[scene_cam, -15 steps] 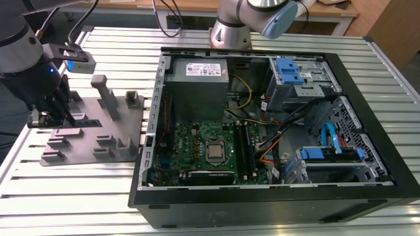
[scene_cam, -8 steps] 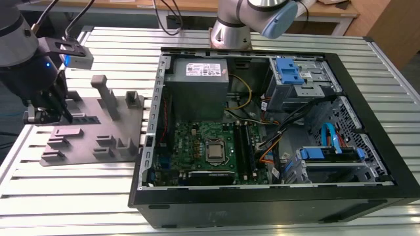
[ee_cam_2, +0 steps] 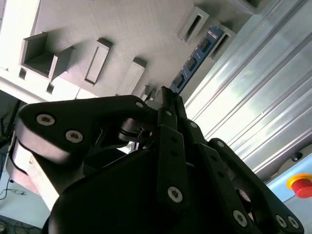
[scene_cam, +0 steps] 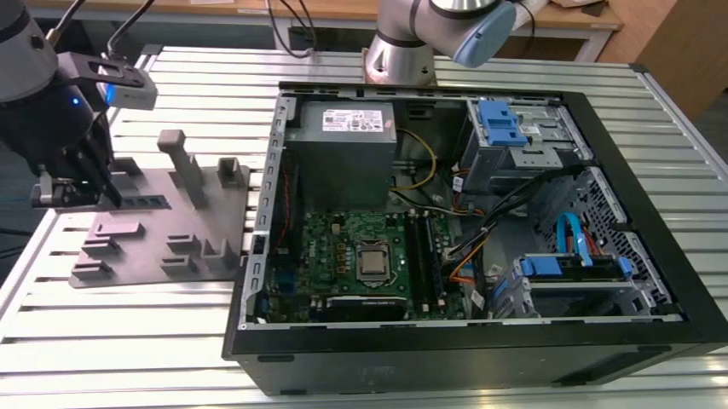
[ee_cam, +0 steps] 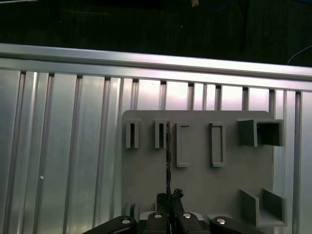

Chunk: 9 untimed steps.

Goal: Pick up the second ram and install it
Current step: 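Pick up the second ram and move it above second insertion slot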

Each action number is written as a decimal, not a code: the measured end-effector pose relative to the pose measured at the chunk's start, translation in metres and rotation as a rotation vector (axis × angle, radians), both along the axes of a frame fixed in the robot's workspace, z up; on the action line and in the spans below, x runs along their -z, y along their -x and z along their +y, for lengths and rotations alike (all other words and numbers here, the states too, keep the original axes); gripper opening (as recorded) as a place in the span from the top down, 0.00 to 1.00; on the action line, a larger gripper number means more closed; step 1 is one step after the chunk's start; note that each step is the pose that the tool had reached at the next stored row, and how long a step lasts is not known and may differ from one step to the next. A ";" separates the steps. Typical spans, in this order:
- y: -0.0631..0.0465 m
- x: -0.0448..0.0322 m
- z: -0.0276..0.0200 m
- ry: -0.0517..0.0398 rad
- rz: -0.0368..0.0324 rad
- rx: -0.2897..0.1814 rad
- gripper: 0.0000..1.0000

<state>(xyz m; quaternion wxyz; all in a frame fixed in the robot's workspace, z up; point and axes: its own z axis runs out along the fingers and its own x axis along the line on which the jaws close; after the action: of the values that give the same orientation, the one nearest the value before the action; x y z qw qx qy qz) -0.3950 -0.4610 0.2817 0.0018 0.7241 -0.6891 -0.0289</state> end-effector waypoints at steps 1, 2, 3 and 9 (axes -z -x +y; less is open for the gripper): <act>0.000 -0.0016 0.0000 0.0000 -0.0001 0.000 0.89; 0.000 -0.0033 0.0000 0.0000 0.0000 0.000 0.89; 0.000 -0.0050 0.0000 -0.0001 -0.0001 0.000 0.89; 0.000 -0.0160 0.0000 0.0000 0.0000 0.000 0.89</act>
<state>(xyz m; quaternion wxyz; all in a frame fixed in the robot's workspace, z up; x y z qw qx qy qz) -0.3950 -0.4610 0.2977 0.0019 0.7241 -0.6891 -0.0289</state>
